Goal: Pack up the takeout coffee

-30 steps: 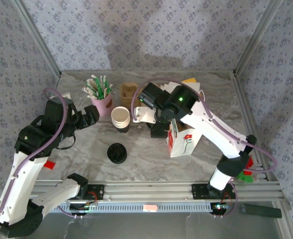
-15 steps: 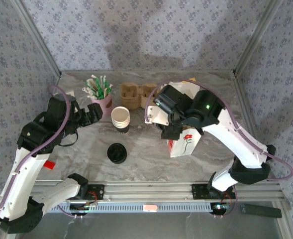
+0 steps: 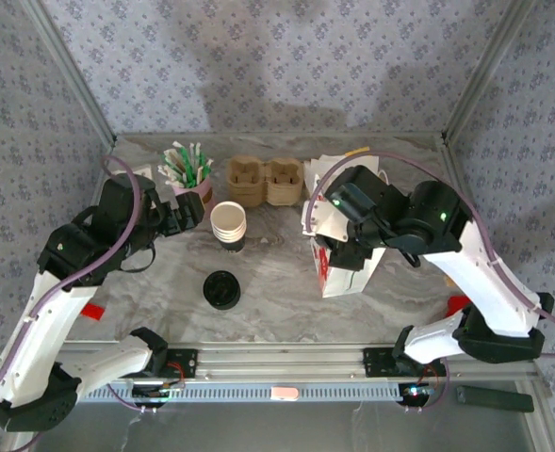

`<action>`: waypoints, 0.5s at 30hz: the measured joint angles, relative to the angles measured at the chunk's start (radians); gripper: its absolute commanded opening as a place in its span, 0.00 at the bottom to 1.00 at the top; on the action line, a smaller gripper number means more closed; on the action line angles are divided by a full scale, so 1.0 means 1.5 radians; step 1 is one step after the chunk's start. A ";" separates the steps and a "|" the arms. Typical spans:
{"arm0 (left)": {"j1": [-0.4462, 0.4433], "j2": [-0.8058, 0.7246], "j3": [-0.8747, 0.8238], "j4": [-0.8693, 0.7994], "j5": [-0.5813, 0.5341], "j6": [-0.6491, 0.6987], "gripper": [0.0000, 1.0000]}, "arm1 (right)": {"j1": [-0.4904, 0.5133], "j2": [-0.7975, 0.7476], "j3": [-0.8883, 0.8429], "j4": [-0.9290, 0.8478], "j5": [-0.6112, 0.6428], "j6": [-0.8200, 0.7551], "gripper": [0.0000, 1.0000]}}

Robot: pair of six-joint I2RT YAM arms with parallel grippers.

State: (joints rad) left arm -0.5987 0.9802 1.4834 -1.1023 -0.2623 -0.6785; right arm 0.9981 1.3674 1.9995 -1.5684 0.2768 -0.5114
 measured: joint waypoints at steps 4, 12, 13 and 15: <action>-0.007 0.007 0.001 0.000 -0.006 -0.002 1.00 | -0.030 -0.019 -0.006 -0.004 -0.002 0.000 0.88; -0.018 0.021 0.001 0.004 -0.010 -0.002 1.00 | -0.063 -0.045 -0.007 -0.013 -0.004 0.002 0.88; -0.018 0.022 0.001 0.004 -0.010 -0.002 1.00 | -0.063 -0.045 -0.006 -0.015 -0.006 0.002 0.88; -0.017 0.025 0.001 0.004 -0.010 -0.002 1.00 | -0.067 -0.045 -0.006 -0.015 -0.009 0.002 0.88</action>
State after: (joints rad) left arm -0.6247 1.0176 1.4853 -1.0958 -0.2775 -0.6815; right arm 0.8978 1.3003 1.9903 -1.5909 0.2638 -0.5079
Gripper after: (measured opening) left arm 0.994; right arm 0.881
